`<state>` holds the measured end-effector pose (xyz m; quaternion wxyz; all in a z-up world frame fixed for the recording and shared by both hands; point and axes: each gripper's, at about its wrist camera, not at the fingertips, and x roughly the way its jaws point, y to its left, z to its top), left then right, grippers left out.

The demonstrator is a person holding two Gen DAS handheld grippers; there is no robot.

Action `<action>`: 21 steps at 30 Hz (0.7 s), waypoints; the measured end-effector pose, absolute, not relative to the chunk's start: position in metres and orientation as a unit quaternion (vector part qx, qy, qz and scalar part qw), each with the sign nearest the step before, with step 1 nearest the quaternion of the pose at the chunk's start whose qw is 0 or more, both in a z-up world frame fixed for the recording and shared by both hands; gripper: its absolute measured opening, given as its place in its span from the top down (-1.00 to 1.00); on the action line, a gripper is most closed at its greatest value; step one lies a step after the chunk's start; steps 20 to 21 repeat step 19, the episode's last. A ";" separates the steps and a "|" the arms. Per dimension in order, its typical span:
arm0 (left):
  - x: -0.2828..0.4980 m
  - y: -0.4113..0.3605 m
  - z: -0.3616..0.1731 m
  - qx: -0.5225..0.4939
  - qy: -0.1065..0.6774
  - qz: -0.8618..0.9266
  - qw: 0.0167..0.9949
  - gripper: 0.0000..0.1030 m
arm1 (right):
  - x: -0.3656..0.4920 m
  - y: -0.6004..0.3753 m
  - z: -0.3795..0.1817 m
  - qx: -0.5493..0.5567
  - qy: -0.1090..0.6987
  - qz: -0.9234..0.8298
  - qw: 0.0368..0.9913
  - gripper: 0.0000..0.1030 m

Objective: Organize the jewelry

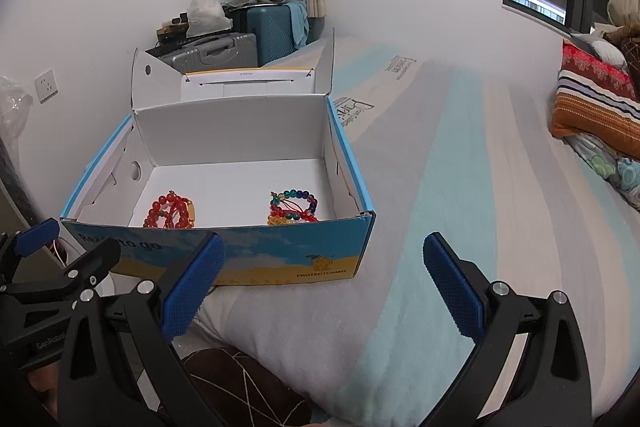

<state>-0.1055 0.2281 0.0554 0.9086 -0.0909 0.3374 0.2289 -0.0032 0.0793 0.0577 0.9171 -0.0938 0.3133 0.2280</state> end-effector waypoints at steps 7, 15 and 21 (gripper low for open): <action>-0.108 0.226 0.056 -0.082 0.326 0.242 0.910 -0.89 | -0.003 0.080 0.057 -0.095 0.314 0.229 0.916 -0.85; -0.108 0.229 0.057 -0.084 0.328 0.240 0.910 -0.89 | -0.004 0.083 0.054 -0.094 0.317 0.229 0.915 -0.85; -0.108 0.229 0.059 -0.081 0.328 0.245 0.909 -0.89 | -0.003 0.084 0.053 -0.095 0.318 0.230 0.915 -0.85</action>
